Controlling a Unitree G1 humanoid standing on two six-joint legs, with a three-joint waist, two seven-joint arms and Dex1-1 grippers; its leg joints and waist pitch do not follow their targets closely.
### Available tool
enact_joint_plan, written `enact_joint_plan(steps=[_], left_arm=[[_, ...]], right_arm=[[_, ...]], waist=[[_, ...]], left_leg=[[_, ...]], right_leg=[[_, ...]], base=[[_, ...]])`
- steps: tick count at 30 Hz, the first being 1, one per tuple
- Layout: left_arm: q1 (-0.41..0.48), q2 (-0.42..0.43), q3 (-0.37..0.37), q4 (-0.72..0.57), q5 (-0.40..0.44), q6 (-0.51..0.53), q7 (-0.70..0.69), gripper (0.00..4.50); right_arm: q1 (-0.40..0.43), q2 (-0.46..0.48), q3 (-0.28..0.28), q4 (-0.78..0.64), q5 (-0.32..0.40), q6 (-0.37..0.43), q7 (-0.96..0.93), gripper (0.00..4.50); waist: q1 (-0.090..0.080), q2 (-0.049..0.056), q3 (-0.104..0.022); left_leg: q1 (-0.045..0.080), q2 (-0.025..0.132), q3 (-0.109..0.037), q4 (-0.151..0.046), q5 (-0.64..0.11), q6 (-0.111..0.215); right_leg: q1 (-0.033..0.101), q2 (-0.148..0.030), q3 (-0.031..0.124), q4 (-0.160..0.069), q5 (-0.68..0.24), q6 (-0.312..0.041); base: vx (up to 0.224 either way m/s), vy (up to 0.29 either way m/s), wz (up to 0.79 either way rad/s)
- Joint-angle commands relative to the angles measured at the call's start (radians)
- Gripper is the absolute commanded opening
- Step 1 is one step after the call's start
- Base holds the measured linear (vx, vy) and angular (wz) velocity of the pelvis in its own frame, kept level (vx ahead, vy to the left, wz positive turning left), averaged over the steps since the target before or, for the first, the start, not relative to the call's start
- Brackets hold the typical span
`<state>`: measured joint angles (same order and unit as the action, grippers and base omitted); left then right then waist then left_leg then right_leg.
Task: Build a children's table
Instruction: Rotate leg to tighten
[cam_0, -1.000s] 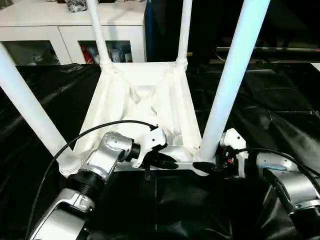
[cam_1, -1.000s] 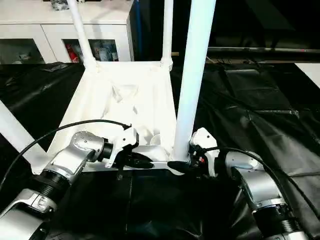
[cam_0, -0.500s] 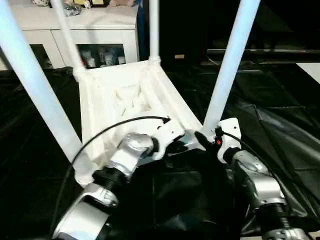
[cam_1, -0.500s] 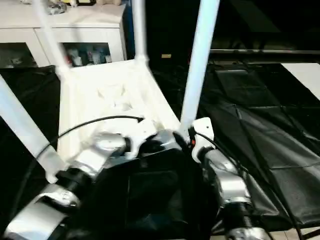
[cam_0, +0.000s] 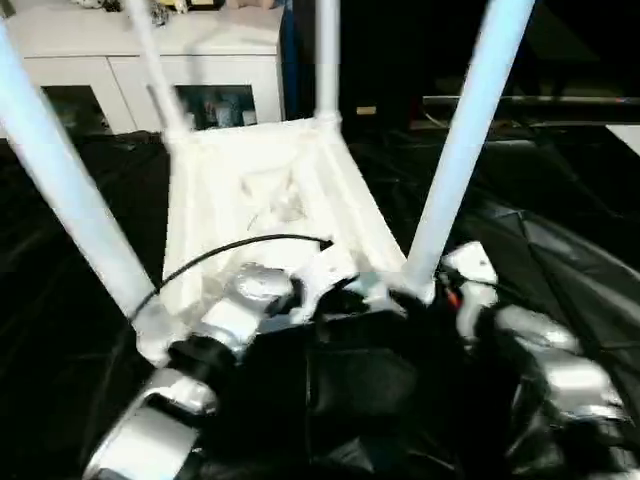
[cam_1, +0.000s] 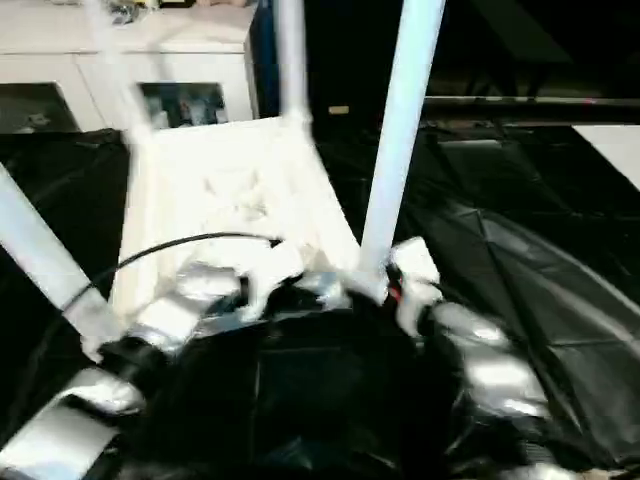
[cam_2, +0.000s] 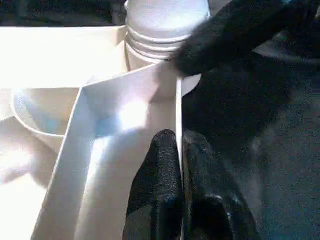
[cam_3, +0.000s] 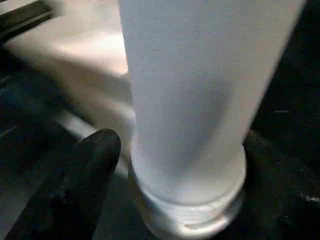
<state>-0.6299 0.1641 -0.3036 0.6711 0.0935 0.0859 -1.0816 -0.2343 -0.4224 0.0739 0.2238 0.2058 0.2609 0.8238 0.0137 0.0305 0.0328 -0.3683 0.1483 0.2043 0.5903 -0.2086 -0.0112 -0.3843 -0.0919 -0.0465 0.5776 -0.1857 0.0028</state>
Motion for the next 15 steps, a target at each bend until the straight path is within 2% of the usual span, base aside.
enact_joint_plan(steps=[1,4,8,9,12,13,15], left_arm=[[0.02,-0.006,-0.015,-0.008,-0.041,-0.014,-0.053,0.0],[0.032,0.013,-0.009,-0.049,-0.088,0.012,-0.134,0.0],[0.039,0.036,-0.009,-0.079,-0.118,0.039,-0.207,0.0],[0.038,0.041,-0.005,-0.079,-0.121,0.041,-0.214,0.0],[0.037,0.045,0.002,-0.075,-0.121,0.039,-0.219,0.0],[0.039,0.049,0.002,-0.074,-0.117,0.039,-0.222,0.0],[0.041,0.052,0.005,-0.077,-0.115,0.042,-0.218,0.0]], right_arm=[[-0.003,-0.005,0.031,-0.053,0.031,0.007,0.08,3.83],[0.005,-0.053,0.037,-0.072,0.045,0.013,0.149,3.83],[0.011,-0.089,0.055,-0.092,0.046,0.025,0.204,3.83],[0.014,-0.098,0.063,-0.099,0.051,0.031,0.219,3.83],[0.018,-0.109,0.074,-0.107,0.055,0.039,0.245,3.83],[0.013,-0.11,0.087,-0.086,0.045,0.027,0.265,3.58],[0.0,-0.106,0.096,-0.051,0.033,0.012,0.272,3.51]], waist=[[0.003,-0.023,-0.041],[0.004,-0.023,-0.043],[0.014,-0.022,-0.045],[0.016,-0.024,-0.044],[0.021,-0.025,-0.044],[0.02,-0.026,-0.043],[0.02,-0.025,-0.043]], left_leg=[[0.005,0.089,-0.041,-0.079,-0.227,0.104],[0.006,0.091,-0.039,-0.077,-0.201,0.109],[0.009,0.094,-0.038,-0.075,-0.165,0.114],[0.01,0.092,-0.036,-0.074,-0.162,0.117],[0.008,0.091,-0.036,-0.073,-0.159,0.116],[0.008,0.091,-0.036,-0.073,-0.163,0.115],[0.009,0.091,-0.037,-0.073,-0.173,0.107]], right_leg=[[0.031,-0.074,0.044,-0.072,-0.259,-0.236],[0.028,-0.073,0.043,-0.067,-0.221,-0.26],[0.031,-0.073,0.043,-0.059,-0.17,-0.275],[0.031,-0.072,0.042,-0.058,-0.16,-0.28],[0.033,-0.075,0.042,-0.058,-0.173,-0.275],[0.032,-0.075,0.042,-0.059,-0.183,-0.275],[0.031,-0.075,0.042,-0.06,-0.205,-0.271]], base=[[0.0,0.0,0.0],[0.0,0.0,0.0],[0.0,0.0,0.0],[0.0,0.0,0.0],[0.0,0.0,0.0],[0.0,0.0,0.0],[0.0,0.0,0.0]])
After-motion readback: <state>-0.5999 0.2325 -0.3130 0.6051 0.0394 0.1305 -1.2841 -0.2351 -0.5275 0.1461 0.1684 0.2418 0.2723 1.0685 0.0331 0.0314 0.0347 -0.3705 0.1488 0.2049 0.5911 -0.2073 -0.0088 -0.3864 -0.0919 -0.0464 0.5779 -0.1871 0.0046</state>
